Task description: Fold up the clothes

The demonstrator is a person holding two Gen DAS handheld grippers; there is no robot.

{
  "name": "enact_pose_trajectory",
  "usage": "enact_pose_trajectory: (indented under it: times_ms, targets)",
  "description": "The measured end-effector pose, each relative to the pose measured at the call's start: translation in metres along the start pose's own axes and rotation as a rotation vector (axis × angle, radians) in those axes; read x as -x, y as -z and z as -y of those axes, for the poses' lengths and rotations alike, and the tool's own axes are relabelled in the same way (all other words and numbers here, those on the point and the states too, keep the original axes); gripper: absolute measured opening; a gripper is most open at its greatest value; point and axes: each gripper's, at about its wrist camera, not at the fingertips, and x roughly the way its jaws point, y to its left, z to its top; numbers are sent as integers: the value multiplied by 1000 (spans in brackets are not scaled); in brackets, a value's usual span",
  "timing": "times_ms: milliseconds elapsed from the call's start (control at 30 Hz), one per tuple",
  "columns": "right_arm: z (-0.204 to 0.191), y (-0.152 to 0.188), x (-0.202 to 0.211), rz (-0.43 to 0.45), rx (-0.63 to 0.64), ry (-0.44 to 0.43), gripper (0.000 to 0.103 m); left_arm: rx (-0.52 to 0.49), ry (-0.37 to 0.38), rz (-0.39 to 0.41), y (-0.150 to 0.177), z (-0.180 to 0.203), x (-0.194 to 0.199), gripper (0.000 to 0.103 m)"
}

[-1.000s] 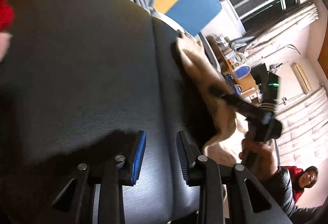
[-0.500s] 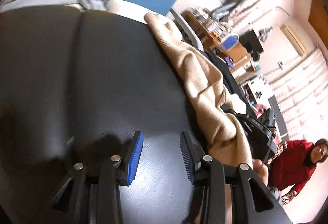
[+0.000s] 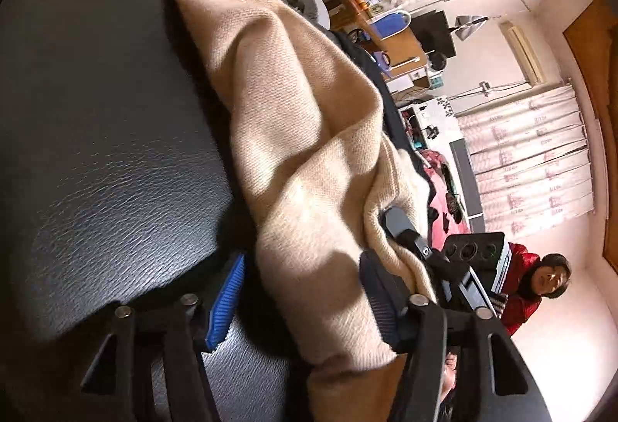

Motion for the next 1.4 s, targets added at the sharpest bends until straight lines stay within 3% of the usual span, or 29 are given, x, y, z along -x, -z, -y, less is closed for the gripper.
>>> enact_pose_trajectory:
  times_ms: [33,67,100,267,467,500,567,600,700,800,833,900,933,1133,1200,1300,1400]
  targets:
    - [1,0,-1,1,0,-6,38,-14,-13,2,1,2,-2,42]
    - [2,-1,-5,3,1,-16,39,-15,-37,4,2,2,-4,18]
    - [2,-2,-5,6,2,-26,41,-4,-53,11,5,0,-4,13]
    - [5,-3,-13,8,17,-66,51,41,-31,116,16,-1,32,7]
    - [3,-4,-22,-6,31,-84,64,32,-83,248,33,-1,114,5]
    - [-1,-6,-26,-25,44,-64,70,30,-91,270,36,-1,127,0]
    - [-20,-6,-33,-57,80,37,89,27,-108,314,42,0,154,0]
    - [-30,-4,-35,-65,96,72,103,26,-117,336,45,0,168,0]
    - [-59,0,-35,-66,142,60,103,21,-143,402,54,0,209,0]
    - [-81,0,-25,-37,202,102,103,16,-168,468,63,0,249,0]
    - [-84,3,-21,-43,225,113,103,17,-172,470,67,-3,256,0]
    - [-88,9,-12,-54,270,134,103,42,-136,405,77,-12,236,12]
    - [-87,16,-9,-71,294,157,103,57,-112,369,79,-16,223,12]
    - [-81,54,2,-133,482,331,103,132,-72,145,90,-14,118,31]
    - [-77,63,3,-136,522,368,103,172,-47,129,90,-14,96,41]
    - [-64,68,0,-134,517,404,103,269,16,166,91,-22,78,58]
    - [-52,71,-6,-126,518,420,103,367,62,204,92,-30,65,64]
